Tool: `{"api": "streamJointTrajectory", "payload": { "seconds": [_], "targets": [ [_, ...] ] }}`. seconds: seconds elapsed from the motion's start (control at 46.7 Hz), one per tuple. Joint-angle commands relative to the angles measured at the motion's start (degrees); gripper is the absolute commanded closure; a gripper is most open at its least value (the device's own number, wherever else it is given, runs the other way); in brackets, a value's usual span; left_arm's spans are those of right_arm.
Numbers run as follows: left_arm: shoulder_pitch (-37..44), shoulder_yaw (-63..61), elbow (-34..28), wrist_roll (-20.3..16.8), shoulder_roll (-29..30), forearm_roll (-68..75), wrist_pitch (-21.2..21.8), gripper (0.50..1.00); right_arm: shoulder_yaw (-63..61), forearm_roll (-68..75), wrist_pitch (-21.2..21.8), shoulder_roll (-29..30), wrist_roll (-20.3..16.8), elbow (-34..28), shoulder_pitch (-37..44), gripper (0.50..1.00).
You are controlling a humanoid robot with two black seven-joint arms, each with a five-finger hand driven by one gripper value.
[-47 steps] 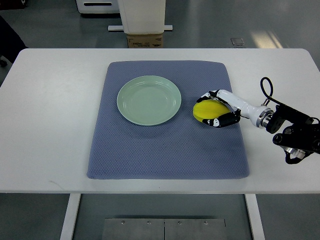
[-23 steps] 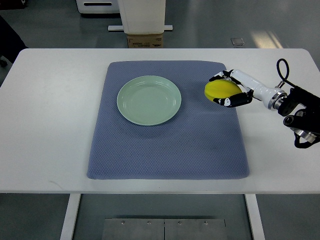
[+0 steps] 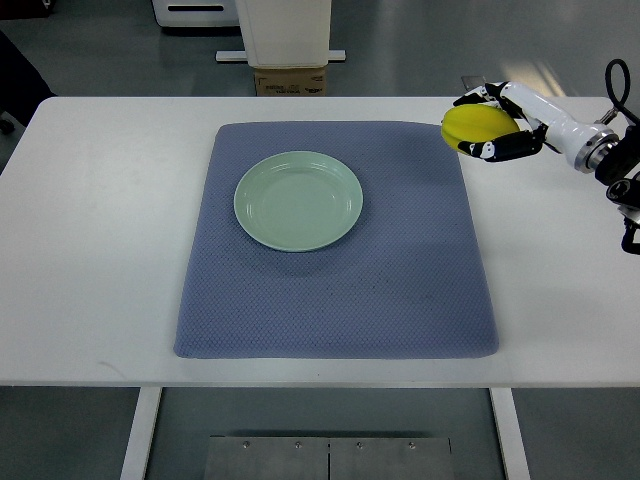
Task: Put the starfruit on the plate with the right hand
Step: 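Lift the starfruit with the right hand away from the mat, then carry the starfruit over the green plate and lower it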
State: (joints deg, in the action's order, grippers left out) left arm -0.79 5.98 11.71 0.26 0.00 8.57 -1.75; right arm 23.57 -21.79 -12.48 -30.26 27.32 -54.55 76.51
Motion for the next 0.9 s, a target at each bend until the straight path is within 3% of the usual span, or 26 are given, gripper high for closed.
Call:
{"api": "streamJointTrajectory", "payload": {
  "seconds": [0.0, 0.235, 0.878],
  "targets": [
    [0.0, 0.0, -0.02, 0.0, 0.0, 0.04, 0.0, 0.5, -0.71, 0.0, 0.0, 0.38, -0.17, 0.05, -0.22, 1.0],
    [0.0, 0.0, 0.07, 0.0, 0.0, -0.05, 0.0, 0.5, -1.77, 1.31, -0.09, 5.73, -1.92, 1.02, -0.22, 1.0],
    [0.0, 0.0, 0.07, 0.0, 0.0, -0.05, 0.0, 0.5, -1.77, 4.92, 0.17, 25.25, -3.24, 13.41, 0.31, 1.0]
  ]
}}
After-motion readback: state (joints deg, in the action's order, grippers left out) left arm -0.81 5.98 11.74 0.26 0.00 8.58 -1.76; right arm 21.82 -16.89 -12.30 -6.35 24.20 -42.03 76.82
